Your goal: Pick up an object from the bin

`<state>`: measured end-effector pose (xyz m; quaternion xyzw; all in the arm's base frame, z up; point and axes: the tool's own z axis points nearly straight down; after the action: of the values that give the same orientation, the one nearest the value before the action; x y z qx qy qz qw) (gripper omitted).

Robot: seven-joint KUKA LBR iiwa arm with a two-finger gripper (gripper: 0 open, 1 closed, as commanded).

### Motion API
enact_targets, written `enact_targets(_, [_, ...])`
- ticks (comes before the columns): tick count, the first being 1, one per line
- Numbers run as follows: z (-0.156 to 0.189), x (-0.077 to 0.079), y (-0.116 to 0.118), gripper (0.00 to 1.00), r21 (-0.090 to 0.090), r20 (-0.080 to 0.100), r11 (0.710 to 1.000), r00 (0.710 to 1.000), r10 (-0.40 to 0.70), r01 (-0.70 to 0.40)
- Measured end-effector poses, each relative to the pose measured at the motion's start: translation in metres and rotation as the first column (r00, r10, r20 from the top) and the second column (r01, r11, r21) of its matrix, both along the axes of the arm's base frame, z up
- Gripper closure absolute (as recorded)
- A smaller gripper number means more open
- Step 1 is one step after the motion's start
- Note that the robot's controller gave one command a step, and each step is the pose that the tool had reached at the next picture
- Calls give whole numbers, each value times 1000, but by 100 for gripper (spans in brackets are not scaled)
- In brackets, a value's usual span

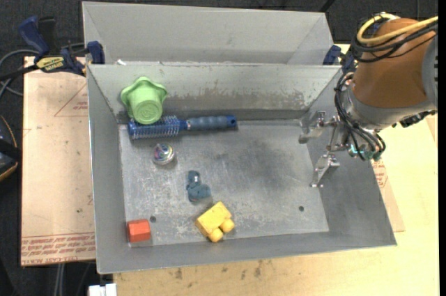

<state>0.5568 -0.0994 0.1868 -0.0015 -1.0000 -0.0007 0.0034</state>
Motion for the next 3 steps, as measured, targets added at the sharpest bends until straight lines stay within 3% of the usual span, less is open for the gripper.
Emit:
enact_targets(1, [-114, 56, 67, 0, -2, 11, 999, 999, 49, -49])
enact_targets(2, [-86, 59, 61, 0, 0, 12, 989, 989, -146, 146])
enact_targets(3, [-70, 24, 160, 0, 3, 7, 1000, 1000, 3, -3])
